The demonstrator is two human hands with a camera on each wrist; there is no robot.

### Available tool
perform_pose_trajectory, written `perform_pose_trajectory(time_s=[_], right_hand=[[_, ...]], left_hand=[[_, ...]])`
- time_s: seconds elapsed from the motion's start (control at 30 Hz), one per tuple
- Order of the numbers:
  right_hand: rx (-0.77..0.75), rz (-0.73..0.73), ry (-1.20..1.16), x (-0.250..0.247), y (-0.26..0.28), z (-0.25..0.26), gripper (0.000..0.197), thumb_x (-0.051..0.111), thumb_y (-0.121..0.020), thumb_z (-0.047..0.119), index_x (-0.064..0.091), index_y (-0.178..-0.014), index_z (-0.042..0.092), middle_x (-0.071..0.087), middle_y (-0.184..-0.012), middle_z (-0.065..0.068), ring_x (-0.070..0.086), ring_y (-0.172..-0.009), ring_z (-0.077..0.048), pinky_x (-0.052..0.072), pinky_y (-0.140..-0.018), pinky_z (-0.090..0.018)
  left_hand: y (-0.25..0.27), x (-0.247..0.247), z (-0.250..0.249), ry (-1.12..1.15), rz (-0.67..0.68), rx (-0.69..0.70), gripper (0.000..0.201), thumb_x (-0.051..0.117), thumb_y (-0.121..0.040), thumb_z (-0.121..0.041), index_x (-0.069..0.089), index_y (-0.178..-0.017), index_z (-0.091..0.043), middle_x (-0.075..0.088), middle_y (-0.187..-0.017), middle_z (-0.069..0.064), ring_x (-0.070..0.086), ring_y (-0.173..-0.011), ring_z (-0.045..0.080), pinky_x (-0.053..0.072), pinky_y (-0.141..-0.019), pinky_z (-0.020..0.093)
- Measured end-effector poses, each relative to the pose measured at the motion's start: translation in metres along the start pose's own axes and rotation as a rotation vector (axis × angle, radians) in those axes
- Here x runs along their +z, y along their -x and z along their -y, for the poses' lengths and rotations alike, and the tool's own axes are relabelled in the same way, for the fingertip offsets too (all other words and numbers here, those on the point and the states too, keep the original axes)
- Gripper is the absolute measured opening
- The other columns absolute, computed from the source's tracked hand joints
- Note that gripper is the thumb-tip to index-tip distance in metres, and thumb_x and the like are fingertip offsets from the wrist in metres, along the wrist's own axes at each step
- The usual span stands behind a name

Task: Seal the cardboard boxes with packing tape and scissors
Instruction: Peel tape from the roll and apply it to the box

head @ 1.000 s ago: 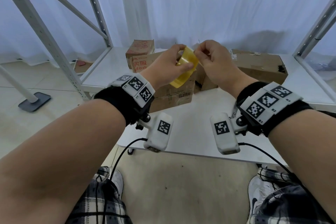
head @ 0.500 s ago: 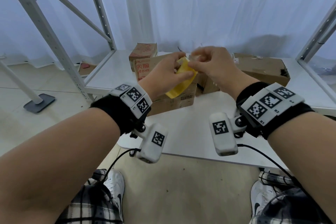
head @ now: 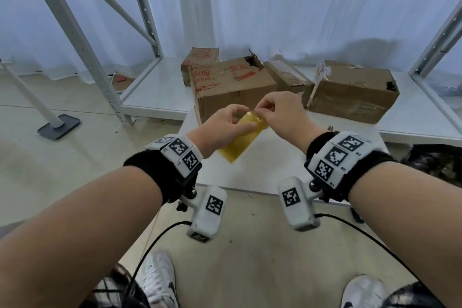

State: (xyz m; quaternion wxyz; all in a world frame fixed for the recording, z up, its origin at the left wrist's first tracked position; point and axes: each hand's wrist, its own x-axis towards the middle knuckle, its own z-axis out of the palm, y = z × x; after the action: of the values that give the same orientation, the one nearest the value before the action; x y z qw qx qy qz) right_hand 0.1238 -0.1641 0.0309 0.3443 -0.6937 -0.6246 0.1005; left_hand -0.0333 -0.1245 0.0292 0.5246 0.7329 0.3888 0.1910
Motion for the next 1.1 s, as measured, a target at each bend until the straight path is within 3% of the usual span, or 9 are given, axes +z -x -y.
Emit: perform_pose_trajectory(time_s=[0.07,0.13,0.27,0.43,0.6,0.67,0.8,0.97,1.1], right_hand=[[-0.04,-0.027,0.013,0.001,0.002,-0.001,0.009,0.064,-0.088,0.011,0.072,-0.083,0.01,0.058,-0.079,0.003,0.052,-0.075,-0.009,0.04,-0.073,-0.02],[-0.098,-0.08,-0.009,0.0,0.005,0.001,0.009,0.064,-0.087,0.009,0.072,-0.083,0.008,0.058,-0.083,-0.001,0.051,-0.077,-0.01,0.036,-0.071,-0.016],[-0.194,-0.063,-0.033,0.001,0.012,0.001,0.007,0.067,-0.086,0.007,0.072,-0.081,0.008,0.056,-0.08,0.002,0.049,-0.075,-0.008,0.035,-0.069,-0.006],[-0.034,-0.129,-0.103,-0.001,0.009,-0.021,0.007,0.066,-0.086,0.008,0.071,-0.082,0.005,0.06,-0.073,0.002,0.05,-0.064,0.0,0.039,-0.065,-0.01],[0.063,-0.155,-0.156,0.007,0.006,-0.032,0.008,0.064,-0.088,0.008,0.069,-0.083,0.006,0.058,-0.067,0.008,0.051,-0.061,-0.001,0.043,-0.069,-0.022],[0.075,-0.163,-0.154,0.009,0.003,-0.034,0.008,0.064,-0.087,0.009,0.069,-0.082,0.007,0.057,-0.066,0.009,0.05,-0.061,-0.001,0.043,-0.07,-0.024],[0.014,-0.17,-0.119,0.011,0.001,-0.031,0.008,0.065,-0.087,0.011,0.071,-0.084,0.006,0.062,-0.076,0.001,0.053,-0.069,-0.008,0.044,-0.073,-0.024],[-0.109,-0.158,-0.03,0.012,0.001,-0.021,0.009,0.064,-0.088,0.012,0.071,-0.085,0.009,0.061,-0.083,0.001,0.053,-0.079,-0.011,0.041,-0.075,-0.021],[-0.216,-0.116,0.083,0.008,-0.01,0.004,0.01,0.062,-0.091,0.018,0.071,-0.089,0.012,0.063,-0.089,0.0,0.055,-0.085,-0.014,0.046,-0.077,-0.028]], left_hand=[[-0.002,0.0,0.007,-0.02,0.001,0.005,0.052,0.065,-0.09,-0.028,0.043,-0.136,-0.018,0.059,-0.118,0.004,0.058,-0.101,0.016,0.047,-0.077,0.027],[-0.004,0.003,0.015,-0.046,-0.044,-0.002,0.053,0.064,-0.09,-0.032,0.043,-0.138,-0.017,0.058,-0.121,0.005,0.057,-0.106,0.019,0.047,-0.082,0.03],[-0.004,0.011,0.039,-0.107,-0.156,-0.045,0.042,0.061,-0.091,-0.041,0.054,-0.127,-0.02,0.057,-0.119,0.001,0.054,-0.104,0.018,0.041,-0.083,0.028],[-0.004,0.018,0.044,0.007,-0.126,0.056,0.038,0.067,-0.087,-0.035,0.051,-0.122,-0.033,0.054,-0.118,0.005,0.057,-0.107,0.022,0.05,-0.091,0.035],[-0.003,0.02,0.033,0.132,-0.02,0.07,0.034,0.062,-0.08,-0.013,0.05,-0.107,-0.03,0.057,-0.111,0.001,0.058,-0.093,0.016,0.049,-0.08,0.027],[-0.002,0.022,0.034,0.158,0.004,0.056,0.033,0.061,-0.084,-0.005,0.048,-0.108,-0.025,0.058,-0.11,0.003,0.057,-0.09,0.015,0.049,-0.078,0.026],[-0.004,0.025,0.039,0.149,-0.05,0.041,0.034,0.06,-0.09,-0.006,0.045,-0.117,-0.02,0.059,-0.119,0.003,0.058,-0.095,0.016,0.05,-0.084,0.029],[-0.007,0.019,0.041,0.139,-0.102,-0.012,0.038,0.055,-0.09,-0.005,0.045,-0.124,-0.019,0.061,-0.115,-0.005,0.057,-0.095,0.011,0.049,-0.081,0.023],[-0.01,0.009,0.031,0.121,-0.143,-0.04,0.023,0.049,-0.091,-0.008,0.06,-0.109,-0.018,0.059,-0.107,0.001,0.053,-0.09,0.013,0.045,-0.077,0.025]])
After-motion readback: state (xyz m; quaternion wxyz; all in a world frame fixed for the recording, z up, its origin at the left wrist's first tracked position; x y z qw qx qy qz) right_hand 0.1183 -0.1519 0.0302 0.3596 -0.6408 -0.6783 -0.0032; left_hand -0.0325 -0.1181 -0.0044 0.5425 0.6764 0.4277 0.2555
